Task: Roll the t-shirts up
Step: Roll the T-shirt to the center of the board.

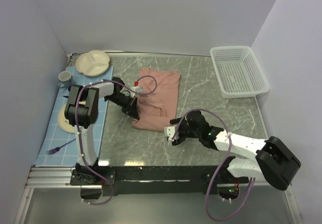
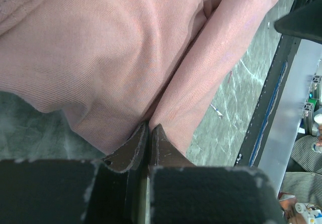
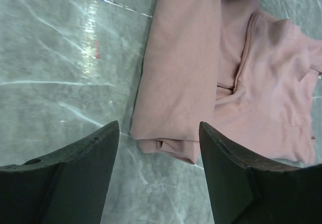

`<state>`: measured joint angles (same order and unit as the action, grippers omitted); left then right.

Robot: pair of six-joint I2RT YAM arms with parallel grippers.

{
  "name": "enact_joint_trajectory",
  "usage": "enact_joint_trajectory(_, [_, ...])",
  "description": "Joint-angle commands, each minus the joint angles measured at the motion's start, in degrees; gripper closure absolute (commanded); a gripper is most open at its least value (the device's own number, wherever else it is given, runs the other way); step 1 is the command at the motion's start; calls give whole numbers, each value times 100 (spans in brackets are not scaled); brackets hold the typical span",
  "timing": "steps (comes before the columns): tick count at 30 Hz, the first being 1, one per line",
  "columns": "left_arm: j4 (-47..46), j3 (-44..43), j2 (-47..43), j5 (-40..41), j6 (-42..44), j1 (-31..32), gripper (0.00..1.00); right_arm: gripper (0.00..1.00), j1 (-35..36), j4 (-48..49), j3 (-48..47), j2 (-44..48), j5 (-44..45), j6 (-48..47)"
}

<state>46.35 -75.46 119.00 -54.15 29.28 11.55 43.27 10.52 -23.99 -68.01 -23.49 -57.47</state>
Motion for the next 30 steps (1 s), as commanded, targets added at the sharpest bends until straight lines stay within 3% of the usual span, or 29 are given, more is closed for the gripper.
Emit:
enact_joint_trajectory(1, [85,-39,18,212,96,5,94,30,33,486,-219,-327,161,-466])
enact_joint_trajectory(9, [155,-135,106,230,104,14,94,34,50,-22,-228,-256,-113,-704])
enact_joint_trajectory(30, [322,-276,211,150,157,-65,93,37,217,-1720,-1442,-1856,942,-1284])
